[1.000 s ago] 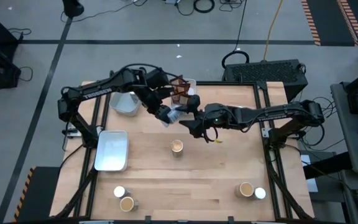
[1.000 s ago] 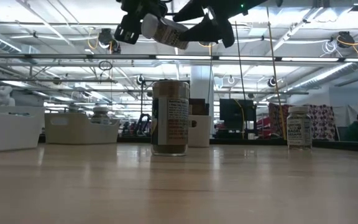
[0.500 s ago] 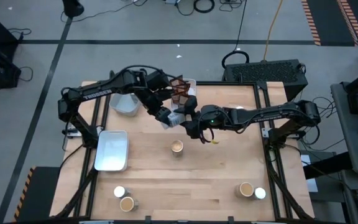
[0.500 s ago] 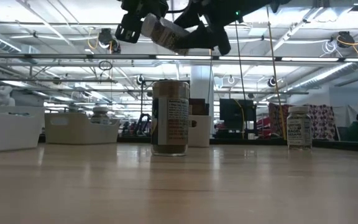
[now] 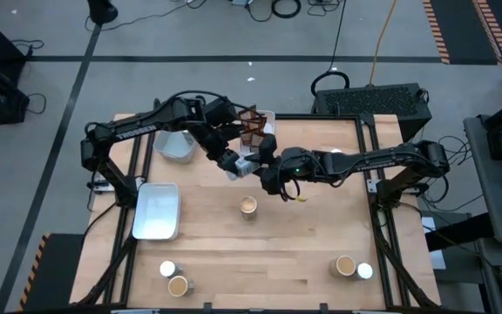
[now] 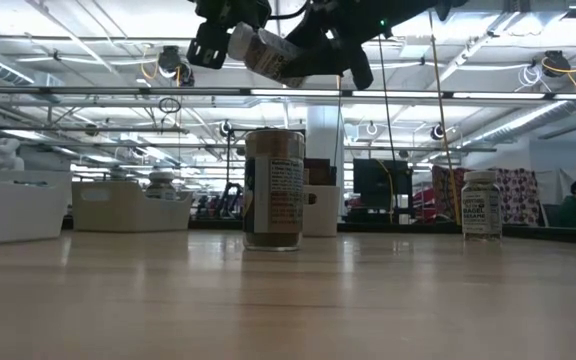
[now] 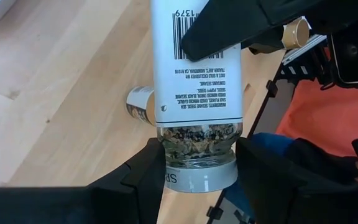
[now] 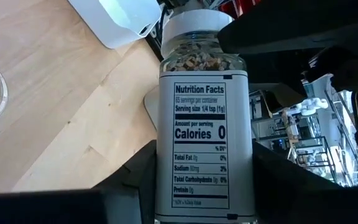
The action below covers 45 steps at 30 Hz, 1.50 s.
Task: Sort spices by type
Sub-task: Put the white seasoning bottle into the gray bin
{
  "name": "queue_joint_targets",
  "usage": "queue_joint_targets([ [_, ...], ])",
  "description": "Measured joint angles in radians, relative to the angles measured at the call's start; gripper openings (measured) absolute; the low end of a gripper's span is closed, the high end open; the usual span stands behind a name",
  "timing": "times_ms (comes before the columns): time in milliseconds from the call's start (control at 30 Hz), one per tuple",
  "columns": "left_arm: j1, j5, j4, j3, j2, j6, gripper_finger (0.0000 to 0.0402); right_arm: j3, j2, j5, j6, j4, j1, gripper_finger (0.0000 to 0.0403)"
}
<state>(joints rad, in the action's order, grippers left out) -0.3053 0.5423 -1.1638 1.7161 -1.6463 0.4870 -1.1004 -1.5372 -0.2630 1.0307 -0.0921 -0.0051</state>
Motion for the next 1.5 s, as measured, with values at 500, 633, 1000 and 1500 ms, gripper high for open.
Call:
queue_joint_targets([
  [500,-0.04,-0.003,0.033,0.0,0.001,-0.051,0.0188,0.002,0.004,0.018,-0.222,0.013,-0.002,0.0164],
  [633,-0.05,0.006,0.036,0.0,0.001,-0.069,0.0188,0.002,0.005,0.021,-0.259,0.02,-0.003,0.0164],
  [1000,-0.123,-0.019,0.041,0.001,0.046,-0.104,0.0189,0.0,0.005,0.062,-0.266,0.03,0.002,0.0164],
  [1500,-0.161,-0.12,0.095,0.001,0.216,-0.51,0.0235,0.0,0.021,0.299,-0.571,0.028,-0.126,0.0164],
])
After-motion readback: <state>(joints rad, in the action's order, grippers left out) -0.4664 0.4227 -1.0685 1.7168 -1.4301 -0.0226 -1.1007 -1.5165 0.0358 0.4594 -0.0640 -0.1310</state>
